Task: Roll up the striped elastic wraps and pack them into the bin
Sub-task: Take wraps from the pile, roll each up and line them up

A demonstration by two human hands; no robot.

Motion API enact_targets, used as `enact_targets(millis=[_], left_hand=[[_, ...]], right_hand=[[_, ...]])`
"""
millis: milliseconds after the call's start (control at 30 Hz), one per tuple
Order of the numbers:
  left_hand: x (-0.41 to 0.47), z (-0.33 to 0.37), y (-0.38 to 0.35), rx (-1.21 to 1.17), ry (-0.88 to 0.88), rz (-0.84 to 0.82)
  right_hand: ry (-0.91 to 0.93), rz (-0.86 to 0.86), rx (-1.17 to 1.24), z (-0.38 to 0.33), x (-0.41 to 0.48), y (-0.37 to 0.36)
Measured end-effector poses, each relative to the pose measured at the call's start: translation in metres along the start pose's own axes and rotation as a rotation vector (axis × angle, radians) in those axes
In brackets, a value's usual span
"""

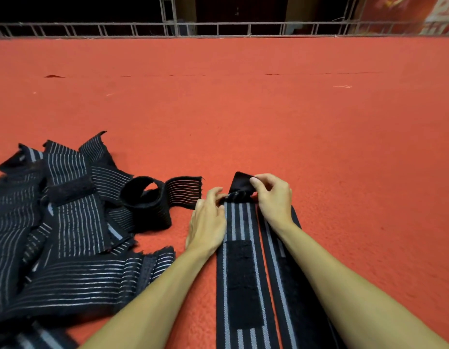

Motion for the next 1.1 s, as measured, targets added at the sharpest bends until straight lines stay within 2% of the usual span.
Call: enact_targets(millis=[100, 167, 367, 467, 633, 700, 867, 1000, 1100], left_hand=[[0.000, 0.003, -0.001, 0.054, -0.065, 0.006], [0.001, 0.002, -0.001, 0.046, -0.072, 0.034], [0.003, 0.002, -0.001, -0.006, -0.074, 0.120], [0.003, 0.003, 0.001, -0.014, -0.048, 0.081], [-0.010, 0.014, 0.017, -0.343, -0.102, 0.025], [-0.018, 0.026, 0.032, -0.423, -0.078, -0.038], [-0.046, 0.062, 0.071, -0.405, -0.063, -0.215], [-0.075, 0.100, 0.087, -0.580, 0.031, -0.458], [-0.085, 0.127, 0.092, -0.816, 0.054, -0.626]], right_hand=[[-0.026, 0.068, 0.043, 0.000, 0.006, -0.007], [-0.038, 0.044, 0.027, -0.002, 0.010, -0.010], [-0.115, -0.328, 0.129, -0.001, 0.006, 0.003], [-0.127, -0.414, 0.099, 0.003, 0.005, 0.012], [0.026, -0.381, 0.070, -0.030, -0.001, 0.024], [0.070, -0.371, 0.111, -0.052, -0.002, 0.030], [0.040, -0.209, 0.294, -0.111, 0.002, 0.059], [0.005, -0.155, 0.293, -0.142, 0.009, 0.090], [-0.015, -0.117, 0.210, -0.152, 0.017, 0.112]])
Point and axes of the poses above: each hand's wrist, its own x-axis towards the middle knuckle, its own y-axis out of the back of the hand, z = x × y, the point moved 1 cm from there along x, towards the middle knuckle, and after that the axes turned 4 degrees about y, right-handed, at the moved point
